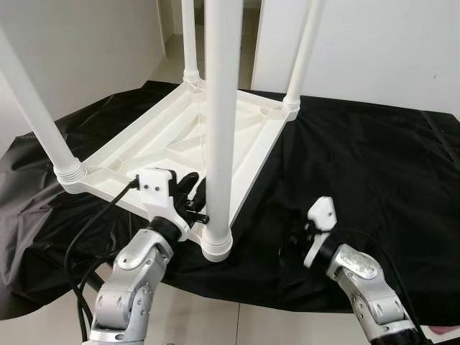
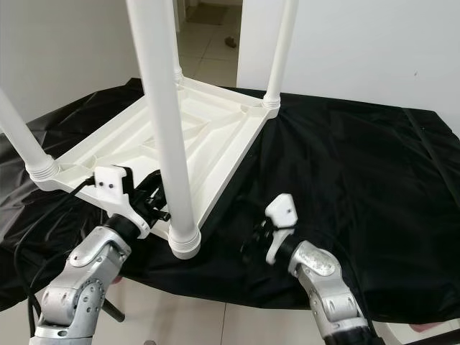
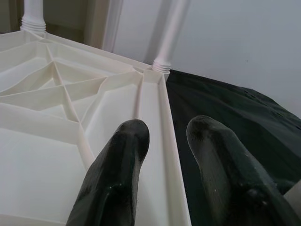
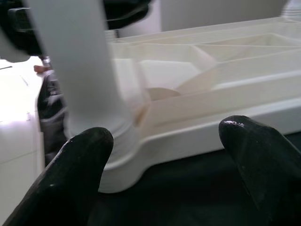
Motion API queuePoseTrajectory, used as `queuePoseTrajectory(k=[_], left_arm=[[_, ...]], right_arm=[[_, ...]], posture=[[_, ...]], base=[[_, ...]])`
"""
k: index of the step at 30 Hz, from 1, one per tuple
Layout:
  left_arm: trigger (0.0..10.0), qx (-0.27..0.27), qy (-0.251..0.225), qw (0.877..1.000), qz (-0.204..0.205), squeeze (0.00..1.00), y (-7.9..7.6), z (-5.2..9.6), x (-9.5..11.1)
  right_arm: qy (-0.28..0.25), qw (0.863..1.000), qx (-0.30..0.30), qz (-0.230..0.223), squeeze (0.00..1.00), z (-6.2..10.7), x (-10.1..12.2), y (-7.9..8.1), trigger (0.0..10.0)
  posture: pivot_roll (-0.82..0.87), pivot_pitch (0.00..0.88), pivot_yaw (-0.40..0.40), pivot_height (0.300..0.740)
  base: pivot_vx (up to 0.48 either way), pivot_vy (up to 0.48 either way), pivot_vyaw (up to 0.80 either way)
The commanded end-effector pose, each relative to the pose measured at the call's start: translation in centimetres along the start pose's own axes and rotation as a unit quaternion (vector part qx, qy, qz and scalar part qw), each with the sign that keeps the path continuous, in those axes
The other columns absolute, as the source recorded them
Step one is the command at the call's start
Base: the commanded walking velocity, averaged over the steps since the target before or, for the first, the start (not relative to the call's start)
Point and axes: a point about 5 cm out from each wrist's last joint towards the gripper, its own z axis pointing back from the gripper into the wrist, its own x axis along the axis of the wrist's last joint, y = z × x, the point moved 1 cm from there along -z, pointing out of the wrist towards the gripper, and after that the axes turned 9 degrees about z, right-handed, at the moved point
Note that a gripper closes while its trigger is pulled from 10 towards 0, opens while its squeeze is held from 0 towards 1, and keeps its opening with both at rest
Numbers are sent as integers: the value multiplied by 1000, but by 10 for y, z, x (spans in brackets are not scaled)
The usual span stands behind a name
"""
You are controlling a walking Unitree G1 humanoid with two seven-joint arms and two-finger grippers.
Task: Building children table
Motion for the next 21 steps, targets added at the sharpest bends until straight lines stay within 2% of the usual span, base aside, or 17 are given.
queuePoseTrajectory(k=[1, 2, 6, 13, 14, 21], left_arm=[[10000, -13, 3, 1000, -3, 0, -5, -5, -3], [10000, -18, 1, 1000, -6, 0, -7, -7, -4], [10000, -21, -1, 1000, -15, 0, -9, -11, -4], [10000, -11, 3, 999, -52, 0, 0, -6, -1], [10000, -9, 1, 998, -61, 0, 3, -5, 2], [10000, -4, 1, 997, -82, 0, 7, -3, 7]], right_arm=[[4, 999, 42, -6, 0, 0, 2, 9, 10000], [4, 998, 66, -5, 0, -3, 4, 12, 10000], [4, 996, 90, -8, 0, -7, 7, 13, 10000], [-4, 993, 121, -3, 0, -21, 15, 10, 10000], [-11, 993, 119, -1, 0, -31, 17, 9, 10000], [-31, 993, 116, -15, 0, -54, 19, 16, 10000]], posture=[[58, 72, 31, 740], [71, 67, 20, 740], [83, 62, 6, 740], [123, 47, -39, 740], [136, 45, -50, 740], [151, 47, -62, 740]], base=[[0, 0, 0], [0, 0, 0], [0, 0, 0], [0, 0, 0], [0, 0, 0], [0, 0, 0]])
